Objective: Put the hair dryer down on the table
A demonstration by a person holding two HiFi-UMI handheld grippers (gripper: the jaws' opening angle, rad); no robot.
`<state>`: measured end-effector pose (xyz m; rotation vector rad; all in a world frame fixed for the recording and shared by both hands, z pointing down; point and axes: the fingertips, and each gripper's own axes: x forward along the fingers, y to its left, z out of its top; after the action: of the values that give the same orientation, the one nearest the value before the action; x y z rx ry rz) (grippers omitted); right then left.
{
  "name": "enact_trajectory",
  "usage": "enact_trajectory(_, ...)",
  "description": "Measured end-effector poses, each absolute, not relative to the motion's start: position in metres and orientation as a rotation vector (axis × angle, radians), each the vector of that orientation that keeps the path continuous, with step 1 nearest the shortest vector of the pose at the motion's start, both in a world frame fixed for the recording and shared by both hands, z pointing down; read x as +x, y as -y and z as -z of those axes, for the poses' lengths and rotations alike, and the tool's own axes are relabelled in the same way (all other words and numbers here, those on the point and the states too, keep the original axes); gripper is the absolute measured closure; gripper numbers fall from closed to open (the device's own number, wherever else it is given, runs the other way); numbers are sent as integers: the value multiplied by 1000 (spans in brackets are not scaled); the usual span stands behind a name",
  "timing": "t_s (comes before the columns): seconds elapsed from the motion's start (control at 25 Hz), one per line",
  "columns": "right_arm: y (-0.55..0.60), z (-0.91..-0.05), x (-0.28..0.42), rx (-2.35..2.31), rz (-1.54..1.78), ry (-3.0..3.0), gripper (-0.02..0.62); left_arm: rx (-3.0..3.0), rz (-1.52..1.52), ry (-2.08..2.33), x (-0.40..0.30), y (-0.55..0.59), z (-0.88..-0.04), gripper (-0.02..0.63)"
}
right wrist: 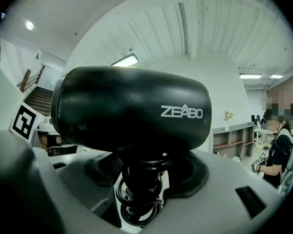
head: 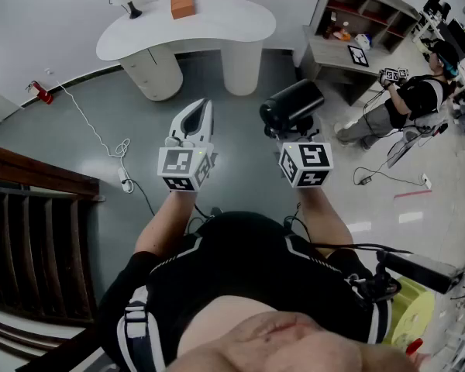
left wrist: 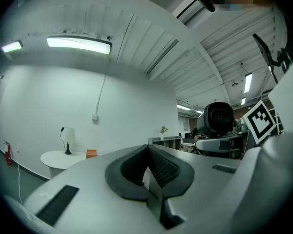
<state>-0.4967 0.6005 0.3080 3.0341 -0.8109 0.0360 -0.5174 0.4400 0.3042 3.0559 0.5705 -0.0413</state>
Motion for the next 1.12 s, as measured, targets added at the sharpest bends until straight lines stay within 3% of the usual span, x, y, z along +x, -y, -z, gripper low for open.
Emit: enact_trajectory(1.12,-551,-314,-476,3055,-42,809,328,3069,26,-586,-502,-384,-318,575)
